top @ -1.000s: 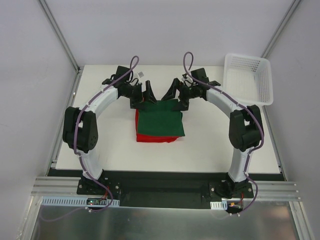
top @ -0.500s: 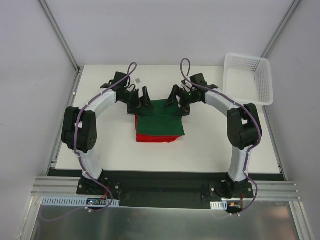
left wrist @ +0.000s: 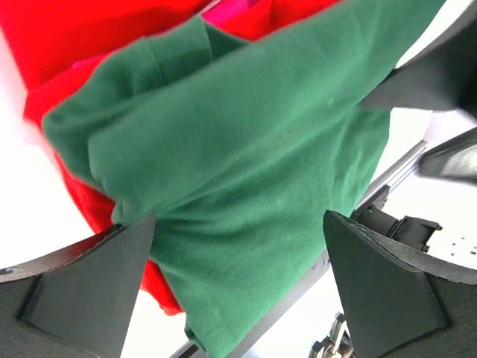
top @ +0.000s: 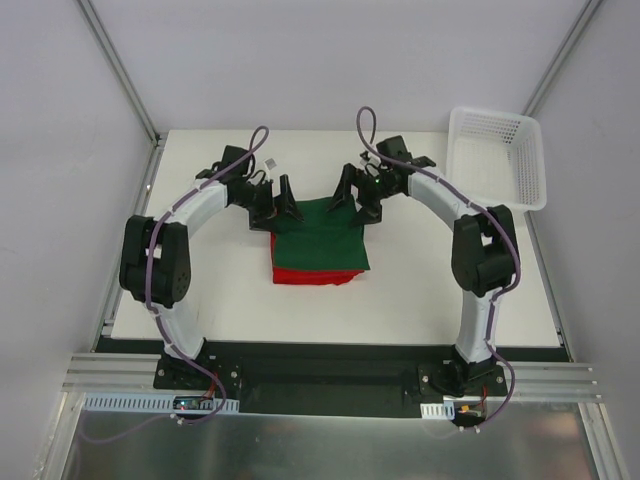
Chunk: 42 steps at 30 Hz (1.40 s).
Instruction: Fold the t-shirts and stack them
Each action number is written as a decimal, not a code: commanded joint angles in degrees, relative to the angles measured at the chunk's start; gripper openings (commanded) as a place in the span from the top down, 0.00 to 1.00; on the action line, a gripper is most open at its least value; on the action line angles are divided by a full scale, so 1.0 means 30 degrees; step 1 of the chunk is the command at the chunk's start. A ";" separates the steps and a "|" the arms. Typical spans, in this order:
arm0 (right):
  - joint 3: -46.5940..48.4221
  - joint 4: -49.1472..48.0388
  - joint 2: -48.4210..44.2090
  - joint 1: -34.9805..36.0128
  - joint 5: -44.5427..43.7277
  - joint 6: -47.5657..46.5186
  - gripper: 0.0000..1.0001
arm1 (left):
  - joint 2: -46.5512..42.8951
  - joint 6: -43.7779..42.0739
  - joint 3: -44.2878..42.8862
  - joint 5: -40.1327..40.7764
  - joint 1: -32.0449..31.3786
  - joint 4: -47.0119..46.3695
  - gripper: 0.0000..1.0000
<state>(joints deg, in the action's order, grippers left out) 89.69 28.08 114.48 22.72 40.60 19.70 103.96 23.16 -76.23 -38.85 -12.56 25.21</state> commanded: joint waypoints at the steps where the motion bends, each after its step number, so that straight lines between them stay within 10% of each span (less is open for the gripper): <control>1: 0.4429 0.6874 -0.1305 0.0716 -0.3798 -0.4562 0.04 | -0.2364 -0.0455 0.0798 0.1575 0.0639 0.0823 0.02; 11: 1.0620 1.4105 0.1097 0.5518 -1.4279 -0.2744 0.04 | -0.5764 0.0423 0.1733 1.2032 0.1256 0.7677 0.01; 20: 1.5339 1.9175 0.5318 0.8598 -1.7311 -0.2350 0.04 | -0.8197 0.0543 0.4635 1.1223 0.1315 0.7885 0.00; 42: 1.3902 1.6130 0.3882 0.6928 -1.5556 0.1752 0.04 | -0.9870 -0.0219 0.6395 0.9699 0.1315 0.7534 0.01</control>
<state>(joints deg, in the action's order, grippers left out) 129.71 74.46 128.86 42.87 -9.61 23.09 75.42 23.40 -57.23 -8.78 -8.56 47.29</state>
